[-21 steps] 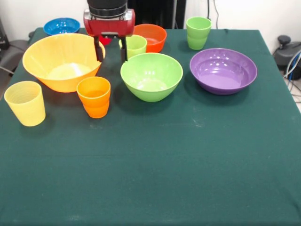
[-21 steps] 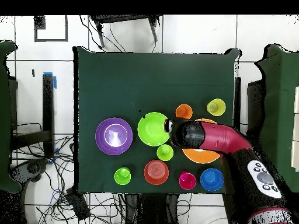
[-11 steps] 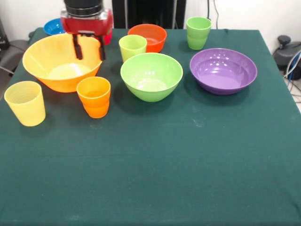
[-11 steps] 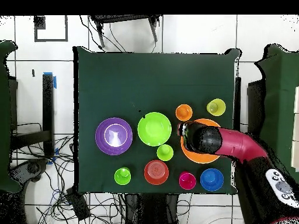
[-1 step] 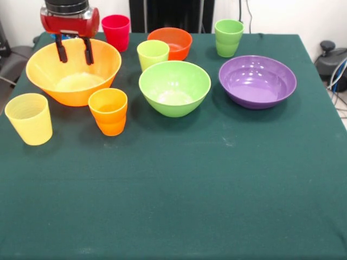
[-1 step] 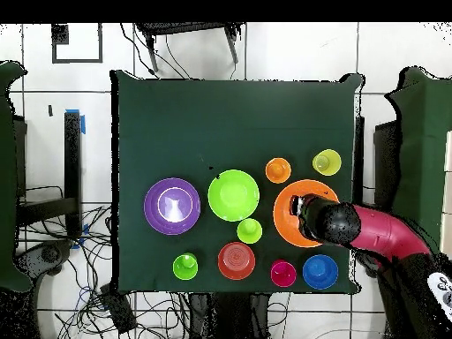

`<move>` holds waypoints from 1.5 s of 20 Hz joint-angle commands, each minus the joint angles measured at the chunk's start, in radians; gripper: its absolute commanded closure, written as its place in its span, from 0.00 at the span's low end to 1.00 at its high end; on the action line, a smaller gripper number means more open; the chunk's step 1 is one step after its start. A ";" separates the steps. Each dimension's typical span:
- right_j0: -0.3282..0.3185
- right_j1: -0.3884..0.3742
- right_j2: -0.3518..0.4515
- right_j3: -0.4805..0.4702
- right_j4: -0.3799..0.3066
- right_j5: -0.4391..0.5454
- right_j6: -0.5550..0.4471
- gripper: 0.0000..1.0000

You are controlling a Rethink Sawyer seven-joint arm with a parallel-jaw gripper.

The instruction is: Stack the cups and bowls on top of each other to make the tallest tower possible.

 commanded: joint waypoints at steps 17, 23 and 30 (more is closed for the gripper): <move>0.066 0.053 0.081 0.059 -0.119 -0.041 -0.032 0.00; 0.076 0.044 0.076 0.073 -0.107 -0.047 -0.010 0.00; 0.088 0.043 0.065 0.089 -0.101 -0.067 0.018 0.00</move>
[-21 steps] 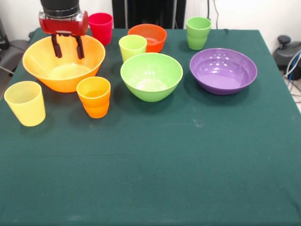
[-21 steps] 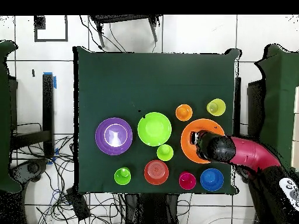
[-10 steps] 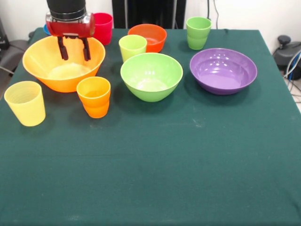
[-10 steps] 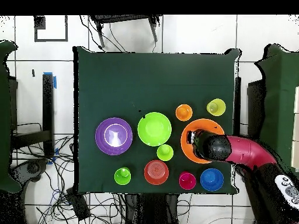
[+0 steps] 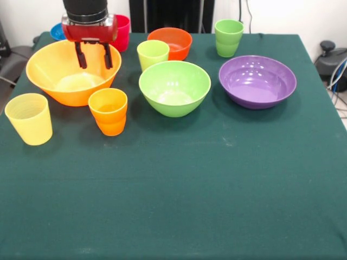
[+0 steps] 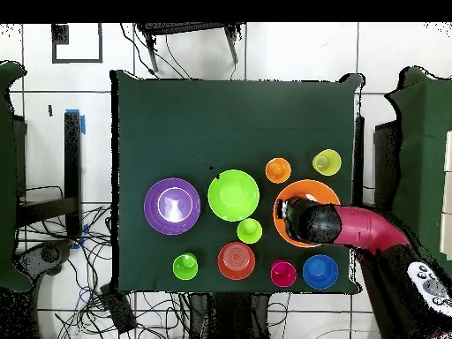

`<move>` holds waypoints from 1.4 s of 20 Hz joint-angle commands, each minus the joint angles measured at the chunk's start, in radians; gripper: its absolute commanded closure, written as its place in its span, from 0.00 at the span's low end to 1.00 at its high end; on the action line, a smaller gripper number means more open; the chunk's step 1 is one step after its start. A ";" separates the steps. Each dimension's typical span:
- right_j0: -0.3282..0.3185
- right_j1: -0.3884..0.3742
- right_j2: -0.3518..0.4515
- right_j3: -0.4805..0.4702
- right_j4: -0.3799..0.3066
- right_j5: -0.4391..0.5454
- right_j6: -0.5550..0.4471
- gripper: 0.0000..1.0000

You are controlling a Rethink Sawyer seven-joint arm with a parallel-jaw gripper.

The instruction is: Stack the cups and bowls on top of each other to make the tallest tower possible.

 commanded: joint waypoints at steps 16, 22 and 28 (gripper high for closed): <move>0.062 0.018 0.012 0.110 -0.055 -0.133 0.056 0.00; 0.068 0.029 -0.005 0.100 -0.062 -0.146 0.053 0.00; 0.072 0.069 -0.024 0.083 -0.073 -0.175 0.061 0.00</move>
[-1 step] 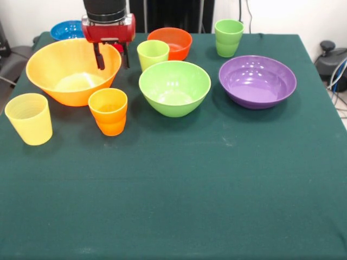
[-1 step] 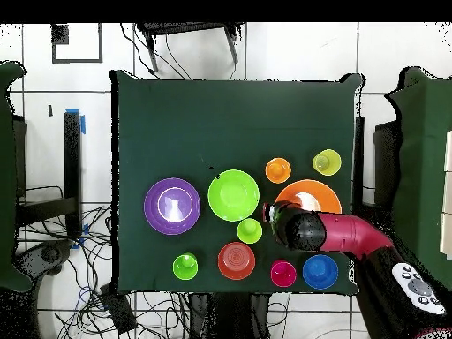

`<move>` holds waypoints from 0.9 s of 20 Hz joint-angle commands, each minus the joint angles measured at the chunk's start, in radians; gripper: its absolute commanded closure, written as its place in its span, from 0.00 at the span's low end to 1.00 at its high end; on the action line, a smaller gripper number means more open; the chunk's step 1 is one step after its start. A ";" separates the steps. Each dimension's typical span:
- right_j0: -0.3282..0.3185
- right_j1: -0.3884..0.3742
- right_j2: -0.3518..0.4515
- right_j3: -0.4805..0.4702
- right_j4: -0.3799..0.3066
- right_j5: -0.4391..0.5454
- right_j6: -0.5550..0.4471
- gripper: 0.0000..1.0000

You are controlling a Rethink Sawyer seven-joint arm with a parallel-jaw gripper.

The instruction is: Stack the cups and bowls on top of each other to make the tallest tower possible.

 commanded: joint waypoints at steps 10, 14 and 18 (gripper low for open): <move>0.048 0.098 -0.035 0.005 -0.091 -0.114 0.063 0.00; 0.053 0.113 -0.041 -0.005 -0.089 -0.125 0.062 0.00; 0.055 0.120 -0.041 -0.013 -0.084 -0.126 0.054 0.00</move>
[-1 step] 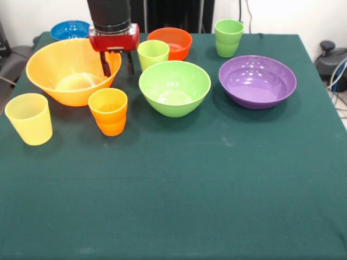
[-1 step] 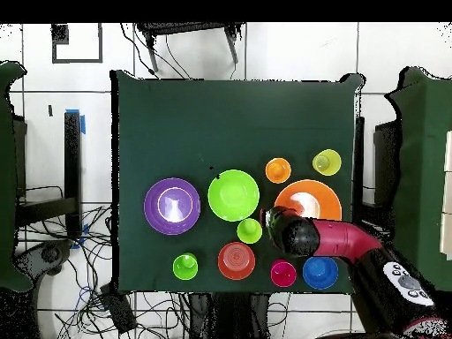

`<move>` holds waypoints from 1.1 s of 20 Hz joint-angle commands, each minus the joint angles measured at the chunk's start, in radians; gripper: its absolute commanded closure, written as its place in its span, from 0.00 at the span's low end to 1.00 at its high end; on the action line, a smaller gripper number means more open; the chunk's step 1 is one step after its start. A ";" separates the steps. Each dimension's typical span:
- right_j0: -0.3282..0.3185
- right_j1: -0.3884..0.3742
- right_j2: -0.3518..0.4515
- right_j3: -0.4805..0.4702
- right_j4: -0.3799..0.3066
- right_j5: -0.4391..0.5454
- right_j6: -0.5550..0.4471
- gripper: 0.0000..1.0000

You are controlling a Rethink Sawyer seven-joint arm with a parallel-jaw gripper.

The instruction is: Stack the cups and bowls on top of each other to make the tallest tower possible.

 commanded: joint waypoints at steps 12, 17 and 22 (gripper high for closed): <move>0.058 0.008 0.000 0.000 -0.051 -0.030 0.047 0.00; 0.076 0.002 -0.019 -0.001 -0.061 -0.048 0.061 1.00; 0.091 0.000 -0.037 -0.004 -0.059 -0.051 0.071 1.00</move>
